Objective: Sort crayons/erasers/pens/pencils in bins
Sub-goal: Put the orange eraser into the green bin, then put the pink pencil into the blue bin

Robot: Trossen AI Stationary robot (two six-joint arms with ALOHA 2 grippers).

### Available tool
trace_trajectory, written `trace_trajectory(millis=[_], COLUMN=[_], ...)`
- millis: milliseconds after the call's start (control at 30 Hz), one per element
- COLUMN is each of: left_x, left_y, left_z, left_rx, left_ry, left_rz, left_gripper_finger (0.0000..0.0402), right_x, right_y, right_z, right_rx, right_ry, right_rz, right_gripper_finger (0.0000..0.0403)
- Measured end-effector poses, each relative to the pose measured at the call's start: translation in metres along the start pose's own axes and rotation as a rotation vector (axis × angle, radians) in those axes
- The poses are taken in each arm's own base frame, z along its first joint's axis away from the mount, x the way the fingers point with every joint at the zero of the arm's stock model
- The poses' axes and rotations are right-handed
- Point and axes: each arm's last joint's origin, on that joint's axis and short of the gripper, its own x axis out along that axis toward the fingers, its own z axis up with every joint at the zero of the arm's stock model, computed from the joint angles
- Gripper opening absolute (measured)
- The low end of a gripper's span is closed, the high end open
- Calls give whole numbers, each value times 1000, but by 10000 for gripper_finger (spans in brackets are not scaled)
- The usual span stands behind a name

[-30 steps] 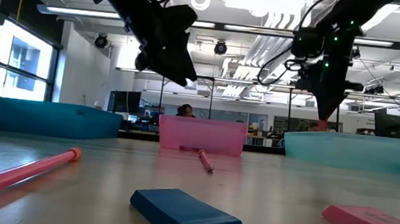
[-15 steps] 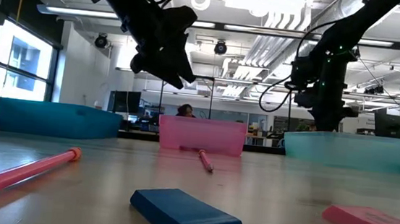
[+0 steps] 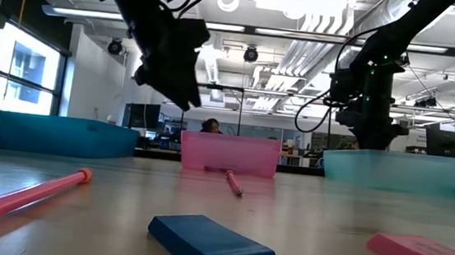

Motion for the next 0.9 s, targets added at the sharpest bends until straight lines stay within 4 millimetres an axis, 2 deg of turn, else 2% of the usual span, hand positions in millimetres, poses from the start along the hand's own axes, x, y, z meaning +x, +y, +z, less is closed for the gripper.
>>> trace_trajectory(millis=[267, 367, 500, 700, 900], left_x=[-17, -30, -51, -79, -92], left_y=[11, 16, 24, 39, 55], left_z=[-12, -13, -15, -21, -23], left_rx=[-58, -55, -45, -31, -26], left_ry=[129, 132, 123, 106, 136], left_rz=[69, 94, 147, 235, 297], left_gripper_finger=[188, 188, 188, 188, 188], right_x=[-2, -11, -32, -67, -90], right_y=[0, 0, 5, 25, 56], right_z=[-4, -7, -15, -36, -58], right_rx=[24, 48, 84, 126, 144], right_ry=[33, -3, -95, -255, -393], right_rz=[-7, -3, 0, 72, 148], right_gripper_finger=[130, 129, 129, 129, 128])
